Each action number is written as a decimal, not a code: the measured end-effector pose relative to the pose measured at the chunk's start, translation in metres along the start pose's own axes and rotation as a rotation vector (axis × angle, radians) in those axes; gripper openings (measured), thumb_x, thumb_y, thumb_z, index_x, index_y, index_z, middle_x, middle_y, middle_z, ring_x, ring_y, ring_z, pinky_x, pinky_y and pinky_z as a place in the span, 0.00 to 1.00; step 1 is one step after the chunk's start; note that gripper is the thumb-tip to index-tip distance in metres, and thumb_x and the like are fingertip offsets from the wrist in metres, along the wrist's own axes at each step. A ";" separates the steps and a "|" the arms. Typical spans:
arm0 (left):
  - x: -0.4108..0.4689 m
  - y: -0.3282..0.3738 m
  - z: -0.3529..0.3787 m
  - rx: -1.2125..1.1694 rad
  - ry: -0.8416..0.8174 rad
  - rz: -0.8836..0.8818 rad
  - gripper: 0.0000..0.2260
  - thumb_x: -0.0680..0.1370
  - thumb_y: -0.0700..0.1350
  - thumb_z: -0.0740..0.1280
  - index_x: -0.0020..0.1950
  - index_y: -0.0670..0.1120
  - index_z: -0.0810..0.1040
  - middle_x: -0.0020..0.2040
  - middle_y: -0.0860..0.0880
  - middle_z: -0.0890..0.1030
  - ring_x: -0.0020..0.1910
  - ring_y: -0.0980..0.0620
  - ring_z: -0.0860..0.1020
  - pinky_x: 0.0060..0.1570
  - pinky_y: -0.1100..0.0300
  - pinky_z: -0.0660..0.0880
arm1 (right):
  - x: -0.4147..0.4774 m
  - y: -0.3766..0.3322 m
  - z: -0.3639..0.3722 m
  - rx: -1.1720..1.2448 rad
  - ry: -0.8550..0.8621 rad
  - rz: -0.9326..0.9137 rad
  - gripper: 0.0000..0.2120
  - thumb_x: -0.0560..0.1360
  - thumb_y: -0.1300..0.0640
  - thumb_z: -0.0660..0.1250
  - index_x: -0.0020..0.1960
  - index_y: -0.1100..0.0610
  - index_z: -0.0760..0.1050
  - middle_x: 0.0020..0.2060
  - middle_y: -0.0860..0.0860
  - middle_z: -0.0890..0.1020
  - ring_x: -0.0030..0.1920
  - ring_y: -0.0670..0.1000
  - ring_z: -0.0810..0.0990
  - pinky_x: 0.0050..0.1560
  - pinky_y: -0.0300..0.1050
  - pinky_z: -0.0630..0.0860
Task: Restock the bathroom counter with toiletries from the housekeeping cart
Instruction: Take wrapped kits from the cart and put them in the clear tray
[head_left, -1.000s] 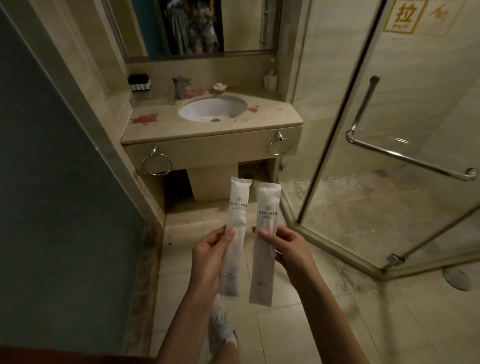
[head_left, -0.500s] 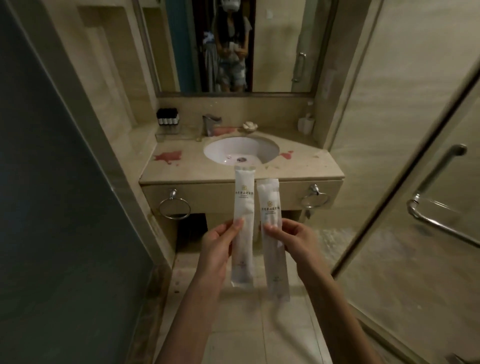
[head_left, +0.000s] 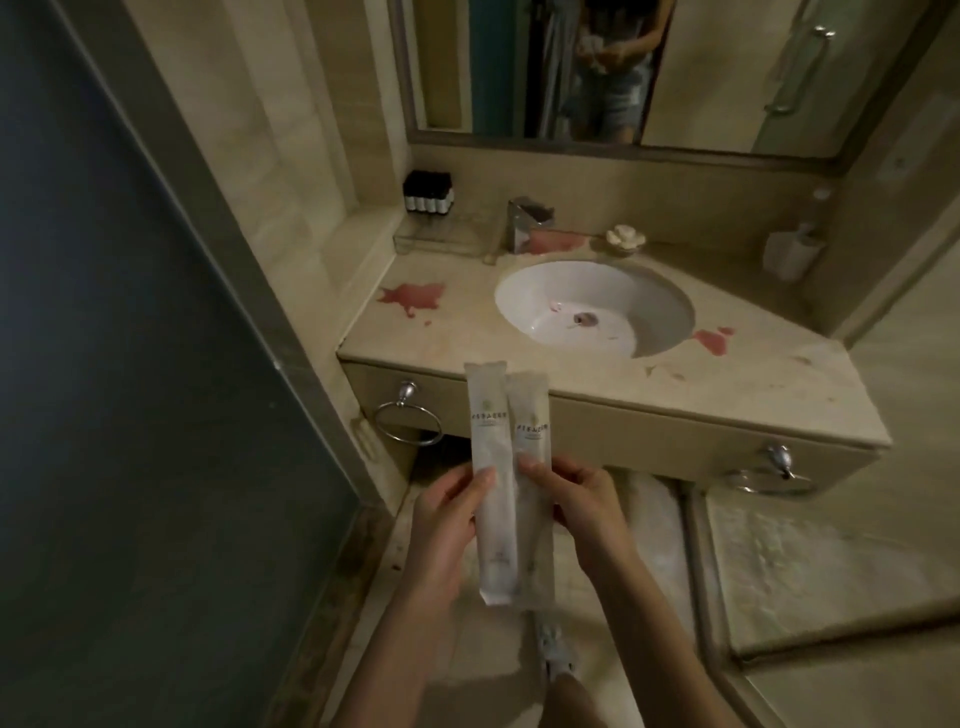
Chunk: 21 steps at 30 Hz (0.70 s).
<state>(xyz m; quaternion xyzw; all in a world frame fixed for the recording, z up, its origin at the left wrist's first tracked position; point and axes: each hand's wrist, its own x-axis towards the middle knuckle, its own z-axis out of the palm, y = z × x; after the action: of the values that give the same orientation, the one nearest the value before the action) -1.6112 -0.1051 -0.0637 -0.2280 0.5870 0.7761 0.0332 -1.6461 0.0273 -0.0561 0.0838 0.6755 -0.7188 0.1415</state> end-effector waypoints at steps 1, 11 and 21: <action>0.017 0.004 0.009 0.011 0.006 0.020 0.12 0.76 0.41 0.68 0.60 0.42 0.79 0.52 0.44 0.84 0.52 0.46 0.82 0.52 0.51 0.79 | 0.022 -0.005 -0.002 -0.040 -0.001 -0.015 0.06 0.74 0.56 0.71 0.48 0.57 0.84 0.42 0.54 0.86 0.45 0.54 0.85 0.46 0.47 0.81; 0.157 0.066 0.122 -0.007 0.061 0.003 0.06 0.74 0.42 0.71 0.51 0.49 0.80 0.46 0.47 0.85 0.46 0.47 0.84 0.46 0.54 0.80 | 0.197 -0.093 -0.060 -0.174 -0.025 -0.094 0.09 0.68 0.54 0.77 0.44 0.58 0.81 0.36 0.46 0.85 0.35 0.41 0.83 0.32 0.32 0.75; 0.239 0.075 0.108 -0.117 0.303 -0.065 0.08 0.73 0.42 0.72 0.51 0.45 0.80 0.39 0.50 0.85 0.41 0.51 0.84 0.36 0.59 0.78 | 0.285 -0.084 -0.031 -0.313 -0.278 0.029 0.06 0.73 0.52 0.72 0.47 0.53 0.82 0.41 0.45 0.86 0.42 0.46 0.85 0.40 0.38 0.80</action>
<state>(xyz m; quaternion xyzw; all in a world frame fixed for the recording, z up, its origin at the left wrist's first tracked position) -1.8829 -0.0805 -0.0680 -0.3630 0.5313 0.7642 -0.0441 -1.9442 0.0369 -0.0676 -0.0296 0.7516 -0.6078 0.2547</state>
